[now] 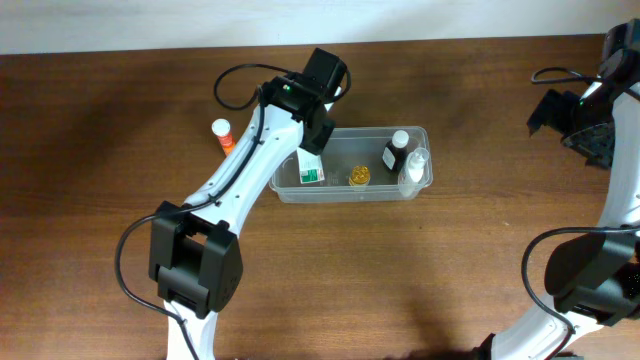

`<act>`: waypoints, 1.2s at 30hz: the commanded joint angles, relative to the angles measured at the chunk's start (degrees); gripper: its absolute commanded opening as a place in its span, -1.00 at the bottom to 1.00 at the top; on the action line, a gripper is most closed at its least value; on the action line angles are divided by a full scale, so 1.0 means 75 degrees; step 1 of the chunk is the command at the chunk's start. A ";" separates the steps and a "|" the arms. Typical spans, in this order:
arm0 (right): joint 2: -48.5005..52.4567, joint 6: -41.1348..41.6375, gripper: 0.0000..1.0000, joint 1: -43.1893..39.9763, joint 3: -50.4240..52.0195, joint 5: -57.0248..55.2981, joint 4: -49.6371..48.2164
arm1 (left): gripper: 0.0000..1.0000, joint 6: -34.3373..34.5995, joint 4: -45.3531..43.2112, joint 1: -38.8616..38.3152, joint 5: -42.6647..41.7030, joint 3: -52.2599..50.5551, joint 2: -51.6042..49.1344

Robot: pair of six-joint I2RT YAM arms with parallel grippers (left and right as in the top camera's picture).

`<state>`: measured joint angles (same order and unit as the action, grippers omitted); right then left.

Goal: Pack container
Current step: 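Lower the Panadol box upright into the container and open the gripper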

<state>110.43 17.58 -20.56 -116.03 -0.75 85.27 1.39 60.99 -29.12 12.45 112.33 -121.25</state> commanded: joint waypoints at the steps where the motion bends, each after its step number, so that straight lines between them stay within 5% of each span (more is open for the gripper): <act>1: -0.0055 0.0009 0.97 -0.0020 -0.0017 0.0015 -0.0003 | 0.43 0.1326 -0.0012 0.0055 -0.0909 0.0035 -0.0041; 13: -0.0055 0.0009 0.97 -0.0020 -0.0017 0.0015 -0.0003 | 0.85 0.3652 0.0012 0.0055 -0.1323 0.0026 -0.0111; 36: -0.0055 0.0009 0.97 -0.0020 -0.0017 0.0015 -0.0003 | 0.86 0.3343 -0.0364 0.0143 -0.0682 0.0029 -0.0551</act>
<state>110.43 17.58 -20.56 -116.03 -0.75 85.30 28.08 59.53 -28.47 6.24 112.33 -124.97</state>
